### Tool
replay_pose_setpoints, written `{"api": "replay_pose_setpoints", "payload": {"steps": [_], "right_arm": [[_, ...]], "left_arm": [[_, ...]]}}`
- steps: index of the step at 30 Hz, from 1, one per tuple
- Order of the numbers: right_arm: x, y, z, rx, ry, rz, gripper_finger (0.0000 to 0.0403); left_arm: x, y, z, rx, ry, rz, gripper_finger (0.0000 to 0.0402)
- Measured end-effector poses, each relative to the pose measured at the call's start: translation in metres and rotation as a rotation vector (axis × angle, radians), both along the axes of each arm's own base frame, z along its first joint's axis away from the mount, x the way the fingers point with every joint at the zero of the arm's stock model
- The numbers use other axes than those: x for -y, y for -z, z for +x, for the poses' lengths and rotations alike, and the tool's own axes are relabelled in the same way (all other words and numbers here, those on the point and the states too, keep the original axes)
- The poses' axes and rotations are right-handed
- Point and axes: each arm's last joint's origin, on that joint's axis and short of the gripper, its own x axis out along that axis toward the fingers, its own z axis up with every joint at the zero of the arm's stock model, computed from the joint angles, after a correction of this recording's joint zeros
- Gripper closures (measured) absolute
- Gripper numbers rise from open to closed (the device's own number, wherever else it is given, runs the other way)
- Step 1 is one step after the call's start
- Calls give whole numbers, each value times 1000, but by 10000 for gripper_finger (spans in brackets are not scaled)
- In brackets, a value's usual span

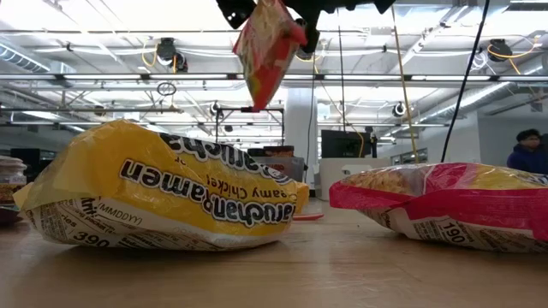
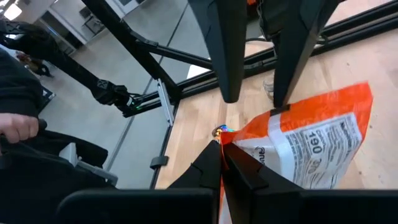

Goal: Pick & Place Food Item
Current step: Put the orange noodle pack into the left black bin

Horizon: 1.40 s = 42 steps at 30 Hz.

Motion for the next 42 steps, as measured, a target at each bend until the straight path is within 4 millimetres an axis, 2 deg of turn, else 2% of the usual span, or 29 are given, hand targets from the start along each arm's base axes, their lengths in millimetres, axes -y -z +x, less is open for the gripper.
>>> {"api": "replay_pose_setpoints", "payload": {"steps": [5, 11, 15, 26, 36, 39, 42], "right_arm": [[0, 0, 0, 4, -2, -7, 403], [0, -12, 1, 43, -8, -30, 403], [0, -13, 1, 42, -9, -34, 403], [0, -8, -2, -10, -24, -48, 403], [-1, -9, -2, -2, -38, -48, 403], [-1, -9, -2, -2, -50, -43, 403], [-1, -9, -2, -3, -49, -43, 403]], "left_arm": [[0, 1, 0, -4, 8, 5, 275], [-2, 21, 15, -79, 15, -6, 275], [-3, 28, 21, -96, 20, -9, 275], [-12, 27, 20, -88, -21, -16, 275], [-12, 24, 23, -36, 9, -44, 275], [-12, 24, 23, -36, 13, -48, 288], [-12, 24, 23, -36, 14, -50, 317]]}}
